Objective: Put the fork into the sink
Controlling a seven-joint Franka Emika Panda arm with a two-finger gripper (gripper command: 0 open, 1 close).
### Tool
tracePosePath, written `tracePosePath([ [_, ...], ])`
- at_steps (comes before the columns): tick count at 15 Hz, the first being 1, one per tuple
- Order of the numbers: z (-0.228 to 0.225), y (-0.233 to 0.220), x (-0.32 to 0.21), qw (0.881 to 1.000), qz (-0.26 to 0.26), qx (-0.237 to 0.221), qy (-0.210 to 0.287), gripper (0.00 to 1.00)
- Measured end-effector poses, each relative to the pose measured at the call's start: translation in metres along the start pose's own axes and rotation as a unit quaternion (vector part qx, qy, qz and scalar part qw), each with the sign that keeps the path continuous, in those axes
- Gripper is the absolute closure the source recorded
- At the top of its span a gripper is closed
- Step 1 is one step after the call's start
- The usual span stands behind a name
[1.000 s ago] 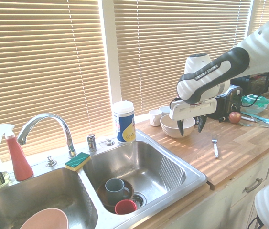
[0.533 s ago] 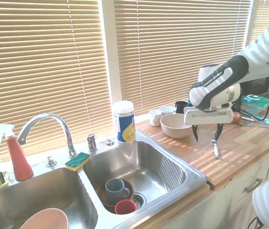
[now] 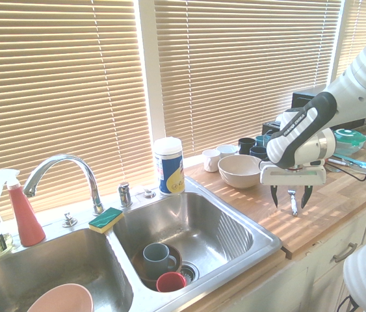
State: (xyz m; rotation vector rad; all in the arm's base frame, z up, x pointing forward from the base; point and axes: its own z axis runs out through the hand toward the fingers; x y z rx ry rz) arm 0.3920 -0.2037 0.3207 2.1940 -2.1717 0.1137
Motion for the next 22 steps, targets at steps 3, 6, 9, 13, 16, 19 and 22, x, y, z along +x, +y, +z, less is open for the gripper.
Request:
tracePosePath([
  [3,0.006,0.001,0.0,1.0,-0.001,0.006,-0.017,1.0],
  [6,0.007,0.001,0.001,1.0,-0.003,0.007,-0.022,1.0],
  [9,0.007,0.001,0.001,1.0,-0.005,0.008,-0.025,1.0],
  [13,0.008,0.004,0.006,1.0,-0.001,0.009,-0.025,1.0],
  [16,0.009,0.008,0.011,1.0,-0.001,0.009,-0.026,1.0],
  [19,0.009,0.01,0.015,1.0,-0.001,0.009,-0.026,1.0],
  [22,0.008,0.01,0.016,1.0,-0.002,0.011,-0.025,1.0],
])
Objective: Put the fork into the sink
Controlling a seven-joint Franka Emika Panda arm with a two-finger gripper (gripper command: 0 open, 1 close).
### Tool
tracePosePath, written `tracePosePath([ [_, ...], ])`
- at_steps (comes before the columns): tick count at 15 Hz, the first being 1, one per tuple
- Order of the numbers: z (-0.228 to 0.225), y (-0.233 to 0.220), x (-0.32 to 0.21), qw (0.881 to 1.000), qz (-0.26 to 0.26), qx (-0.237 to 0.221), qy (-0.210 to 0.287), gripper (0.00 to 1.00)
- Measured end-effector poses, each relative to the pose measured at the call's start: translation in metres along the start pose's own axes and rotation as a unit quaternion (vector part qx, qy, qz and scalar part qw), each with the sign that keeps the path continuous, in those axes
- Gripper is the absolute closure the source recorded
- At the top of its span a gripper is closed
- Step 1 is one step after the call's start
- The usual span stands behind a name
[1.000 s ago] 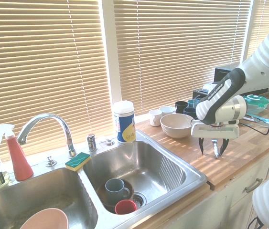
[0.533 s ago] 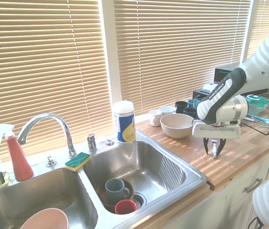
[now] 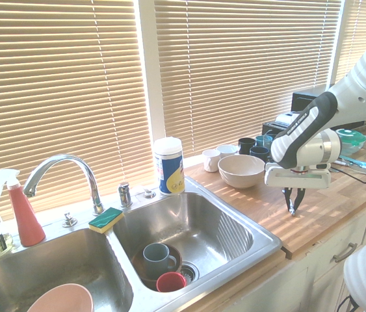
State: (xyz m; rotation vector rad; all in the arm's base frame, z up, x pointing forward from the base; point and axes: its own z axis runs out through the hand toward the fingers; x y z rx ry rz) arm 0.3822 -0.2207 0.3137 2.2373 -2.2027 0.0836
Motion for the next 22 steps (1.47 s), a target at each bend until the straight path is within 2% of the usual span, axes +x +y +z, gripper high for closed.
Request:
tracePosePath([
  [6,-0.014,0.004,0.005,1.0,0.006,0.016,0.0,1.0],
  [10,-0.105,-0.005,-0.013,0.996,-0.025,0.077,0.022,1.0],
  [13,-0.174,-0.02,-0.091,0.988,-0.1,0.11,0.033,1.0],
  [16,-0.189,-0.035,-0.205,0.97,-0.214,0.114,0.027,1.0],
  [19,-0.18,-0.039,-0.304,0.942,-0.32,0.101,0.027,1.0],
  [21,-0.159,-0.045,-0.341,0.927,-0.364,0.092,0.023,1.0],
  [22,-0.142,-0.051,-0.347,0.924,-0.372,0.087,0.018,1.0],
])
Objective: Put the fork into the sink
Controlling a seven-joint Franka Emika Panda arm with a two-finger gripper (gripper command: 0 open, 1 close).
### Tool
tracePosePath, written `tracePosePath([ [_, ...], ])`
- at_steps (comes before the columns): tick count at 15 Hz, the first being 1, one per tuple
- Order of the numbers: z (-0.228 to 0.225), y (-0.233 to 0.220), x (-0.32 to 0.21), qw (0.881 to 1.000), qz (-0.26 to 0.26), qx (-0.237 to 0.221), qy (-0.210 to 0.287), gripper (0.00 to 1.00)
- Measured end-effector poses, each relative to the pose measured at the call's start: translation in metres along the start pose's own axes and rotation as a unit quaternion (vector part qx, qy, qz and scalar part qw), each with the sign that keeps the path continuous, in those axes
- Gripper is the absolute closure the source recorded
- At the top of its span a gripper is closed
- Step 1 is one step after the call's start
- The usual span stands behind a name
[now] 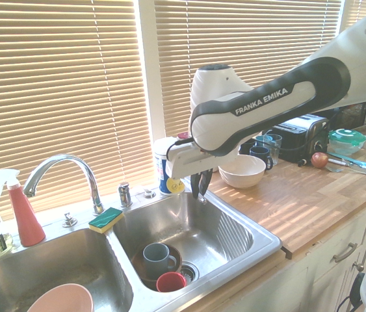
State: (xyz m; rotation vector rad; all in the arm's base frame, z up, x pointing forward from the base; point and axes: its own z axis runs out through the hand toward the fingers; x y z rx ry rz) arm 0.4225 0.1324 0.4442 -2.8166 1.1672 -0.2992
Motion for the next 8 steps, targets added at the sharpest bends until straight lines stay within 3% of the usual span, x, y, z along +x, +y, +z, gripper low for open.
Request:
tracePosePath([
  [8,0.135,0.01,0.016,0.997,-0.012,-0.052,-0.054,1.0],
])
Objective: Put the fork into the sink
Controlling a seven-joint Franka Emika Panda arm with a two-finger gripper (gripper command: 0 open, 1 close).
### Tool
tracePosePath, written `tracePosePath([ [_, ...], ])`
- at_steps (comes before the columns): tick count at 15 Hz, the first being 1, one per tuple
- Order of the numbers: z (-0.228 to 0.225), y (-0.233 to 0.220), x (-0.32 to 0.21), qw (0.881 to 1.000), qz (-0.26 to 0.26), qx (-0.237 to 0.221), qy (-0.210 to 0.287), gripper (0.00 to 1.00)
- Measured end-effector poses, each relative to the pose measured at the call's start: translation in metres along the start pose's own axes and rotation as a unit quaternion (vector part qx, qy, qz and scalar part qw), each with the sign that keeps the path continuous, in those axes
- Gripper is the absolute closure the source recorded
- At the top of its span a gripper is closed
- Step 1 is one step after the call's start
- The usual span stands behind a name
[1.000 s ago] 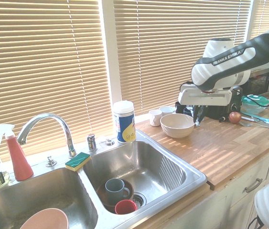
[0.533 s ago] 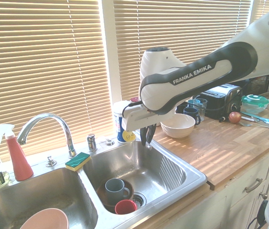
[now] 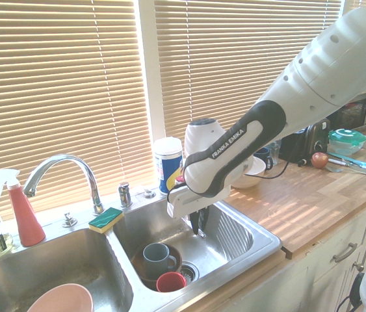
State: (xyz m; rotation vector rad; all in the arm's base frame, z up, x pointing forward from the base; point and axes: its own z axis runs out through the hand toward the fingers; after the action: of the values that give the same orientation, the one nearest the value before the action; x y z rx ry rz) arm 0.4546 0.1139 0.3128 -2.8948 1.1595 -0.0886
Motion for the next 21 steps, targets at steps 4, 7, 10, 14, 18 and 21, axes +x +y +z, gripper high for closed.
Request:
tracePosePath([
  [4,0.053,0.003,0.007,1.0,-0.003,-0.025,-0.012,1.0],
  [7,0.087,0.005,0.022,0.999,0.009,-0.041,-0.014,1.0],
  [10,0.117,-0.007,0.027,0.998,0.015,-0.055,-0.024,0.0],
  [14,0.146,-0.023,0.029,0.997,0.02,-0.07,-0.027,0.0],
  [18,0.159,-0.019,0.032,0.996,0.025,-0.082,-0.028,0.0],
  [21,0.161,-0.018,0.032,0.996,0.027,-0.085,-0.028,0.0],
])
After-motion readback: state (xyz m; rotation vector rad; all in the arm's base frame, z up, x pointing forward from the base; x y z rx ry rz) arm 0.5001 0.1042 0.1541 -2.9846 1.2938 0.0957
